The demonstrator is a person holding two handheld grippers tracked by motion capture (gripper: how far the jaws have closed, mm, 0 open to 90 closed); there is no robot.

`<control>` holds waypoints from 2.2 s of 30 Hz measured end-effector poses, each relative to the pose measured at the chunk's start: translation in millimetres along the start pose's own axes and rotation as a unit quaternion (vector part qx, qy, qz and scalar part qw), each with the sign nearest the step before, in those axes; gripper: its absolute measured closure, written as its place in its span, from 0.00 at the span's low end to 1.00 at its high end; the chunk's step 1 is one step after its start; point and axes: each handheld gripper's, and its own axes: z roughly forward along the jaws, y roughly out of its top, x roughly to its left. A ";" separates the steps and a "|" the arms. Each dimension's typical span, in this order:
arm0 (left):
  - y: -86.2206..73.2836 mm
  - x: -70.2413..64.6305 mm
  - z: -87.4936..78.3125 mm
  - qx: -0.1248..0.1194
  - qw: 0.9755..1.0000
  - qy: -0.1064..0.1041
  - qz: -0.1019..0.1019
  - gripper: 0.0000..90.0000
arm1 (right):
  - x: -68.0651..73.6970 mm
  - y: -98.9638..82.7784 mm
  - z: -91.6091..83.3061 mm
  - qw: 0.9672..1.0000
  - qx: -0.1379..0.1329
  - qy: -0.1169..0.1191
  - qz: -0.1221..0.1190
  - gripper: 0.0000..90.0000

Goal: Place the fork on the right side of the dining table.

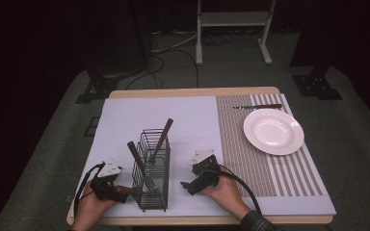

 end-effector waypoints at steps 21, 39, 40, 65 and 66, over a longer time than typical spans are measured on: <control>-0.1 0.0 -0.2 0.001 1.000 0.001 0.001 0.00 | -0.2 3.9 -1.7 1.000 0.017 0.004 0.007 0.00; -0.1 -0.2 -0.3 0.000 1.000 0.001 0.000 0.00 | -9.5 15.8 -20.0 1.000 0.003 0.017 0.025 0.00; -0.1 -0.3 -0.3 0.000 1.000 0.001 0.000 0.00 | -10.3 16.0 -20.8 1.000 0.001 0.017 0.025 0.00; -0.1 -0.2 -0.3 0.000 1.000 0.001 0.001 0.00 | -25.8 46.8 -49.5 0.998 -0.047 0.019 0.029 0.00; -0.1 -0.1 -0.3 0.000 1.000 0.001 0.001 0.00 | -26.3 48.3 -50.4 0.998 -0.049 0.020 0.029 0.00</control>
